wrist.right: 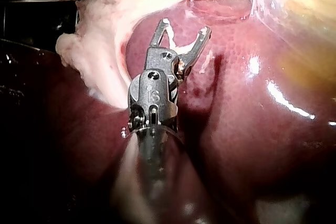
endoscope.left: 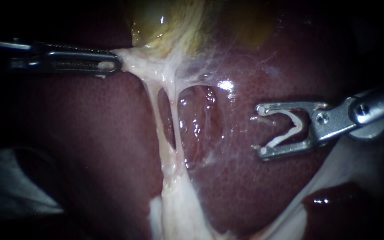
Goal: Grabbing gallbladder
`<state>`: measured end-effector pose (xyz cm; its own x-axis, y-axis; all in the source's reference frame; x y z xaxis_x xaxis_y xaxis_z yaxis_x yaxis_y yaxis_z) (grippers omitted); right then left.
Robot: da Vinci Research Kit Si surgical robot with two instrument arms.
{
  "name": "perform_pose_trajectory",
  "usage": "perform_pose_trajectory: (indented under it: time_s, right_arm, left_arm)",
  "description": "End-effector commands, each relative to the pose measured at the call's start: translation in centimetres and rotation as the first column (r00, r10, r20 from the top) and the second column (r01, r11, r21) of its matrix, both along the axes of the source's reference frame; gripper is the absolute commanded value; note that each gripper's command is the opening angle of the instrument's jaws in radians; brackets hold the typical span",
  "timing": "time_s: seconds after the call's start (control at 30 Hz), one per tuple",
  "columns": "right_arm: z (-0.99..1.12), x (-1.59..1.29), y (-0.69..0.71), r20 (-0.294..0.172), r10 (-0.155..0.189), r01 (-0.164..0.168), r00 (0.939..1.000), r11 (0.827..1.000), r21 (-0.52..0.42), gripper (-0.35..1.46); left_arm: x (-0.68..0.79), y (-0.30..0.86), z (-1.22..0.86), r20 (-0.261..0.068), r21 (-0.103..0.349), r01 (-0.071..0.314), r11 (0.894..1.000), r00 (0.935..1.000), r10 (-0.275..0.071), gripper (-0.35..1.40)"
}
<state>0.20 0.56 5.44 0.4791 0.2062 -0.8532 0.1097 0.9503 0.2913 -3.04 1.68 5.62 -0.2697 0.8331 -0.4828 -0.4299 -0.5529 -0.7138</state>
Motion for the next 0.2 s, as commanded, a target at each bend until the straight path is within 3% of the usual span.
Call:
perform_pose_trajectory:
  time_s: [0.03,0.2]
  right_arm:
    - [0.0,0.0,0.0,0.0,-0.001,0.001,1.0,1.0,0.0,0.49]
    - [0.0,0.0,0.0,0.0,-0.001,0.001,1.0,1.0,0.0,0.49]
  left_arm:
    - [-0.01,0.0,0.01,-0.001,-0.001,0.0,1.0,1.0,0.0,-0.35]
    - [-0.03,-0.03,0.03,-0.003,-0.003,0.003,1.0,1.0,-0.003,-0.35]
